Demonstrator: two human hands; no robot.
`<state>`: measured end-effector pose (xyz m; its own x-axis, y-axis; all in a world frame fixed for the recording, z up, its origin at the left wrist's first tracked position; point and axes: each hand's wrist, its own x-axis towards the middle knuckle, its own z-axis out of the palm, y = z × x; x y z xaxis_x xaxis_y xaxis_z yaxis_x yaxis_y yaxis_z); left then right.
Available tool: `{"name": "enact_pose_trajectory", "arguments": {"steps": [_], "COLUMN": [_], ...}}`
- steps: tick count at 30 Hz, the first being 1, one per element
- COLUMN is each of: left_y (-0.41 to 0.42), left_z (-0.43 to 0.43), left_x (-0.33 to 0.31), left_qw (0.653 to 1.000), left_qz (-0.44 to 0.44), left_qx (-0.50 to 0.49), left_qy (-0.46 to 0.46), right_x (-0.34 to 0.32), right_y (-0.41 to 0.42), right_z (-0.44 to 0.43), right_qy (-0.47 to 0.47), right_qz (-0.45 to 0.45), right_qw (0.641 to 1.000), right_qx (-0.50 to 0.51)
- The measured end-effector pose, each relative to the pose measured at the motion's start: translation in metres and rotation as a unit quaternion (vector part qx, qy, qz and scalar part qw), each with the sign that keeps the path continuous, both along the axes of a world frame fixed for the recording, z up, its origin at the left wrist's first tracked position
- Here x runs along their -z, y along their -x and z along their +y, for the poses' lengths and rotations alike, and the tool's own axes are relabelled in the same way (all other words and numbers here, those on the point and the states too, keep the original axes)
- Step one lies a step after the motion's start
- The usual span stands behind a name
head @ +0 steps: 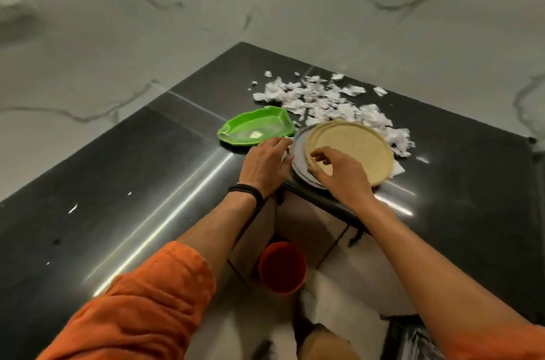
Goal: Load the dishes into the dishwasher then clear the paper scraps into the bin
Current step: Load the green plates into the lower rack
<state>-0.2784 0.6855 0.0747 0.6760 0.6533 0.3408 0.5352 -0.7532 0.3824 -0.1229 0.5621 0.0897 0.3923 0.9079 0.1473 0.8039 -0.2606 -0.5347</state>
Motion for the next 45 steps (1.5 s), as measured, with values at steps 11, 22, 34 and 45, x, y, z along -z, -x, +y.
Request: {"name": "enact_pose_trajectory", "arguments": {"steps": [11, 22, 34, 45], "left_y": [0.010, 0.001, -0.022, -0.051], "left_z": [0.090, 0.111, 0.118, 0.103], "left_x": [0.026, 0.048, 0.037, -0.007], "left_qw": [0.981, 0.967, 0.975, 0.990], "left_qz": [0.026, 0.061, 0.117, -0.030], "left_qx": [-0.187, -0.237, -0.184, -0.097], "left_qy": [0.041, 0.068, 0.045, -0.094], "right_x": [0.033, 0.079, 0.047, -0.003], "right_y": [-0.019, -0.035, -0.038, -0.035], "right_z": [0.175, 0.231, 0.223, 0.146], "right_qy": [0.074, 0.120, -0.033, -0.136], "right_qz": [-0.098, -0.264, -0.252, -0.195], "right_qw": [0.972, 0.907, 0.927, 0.962], "right_qx": [-0.198, -0.305, -0.275, -0.134]}}
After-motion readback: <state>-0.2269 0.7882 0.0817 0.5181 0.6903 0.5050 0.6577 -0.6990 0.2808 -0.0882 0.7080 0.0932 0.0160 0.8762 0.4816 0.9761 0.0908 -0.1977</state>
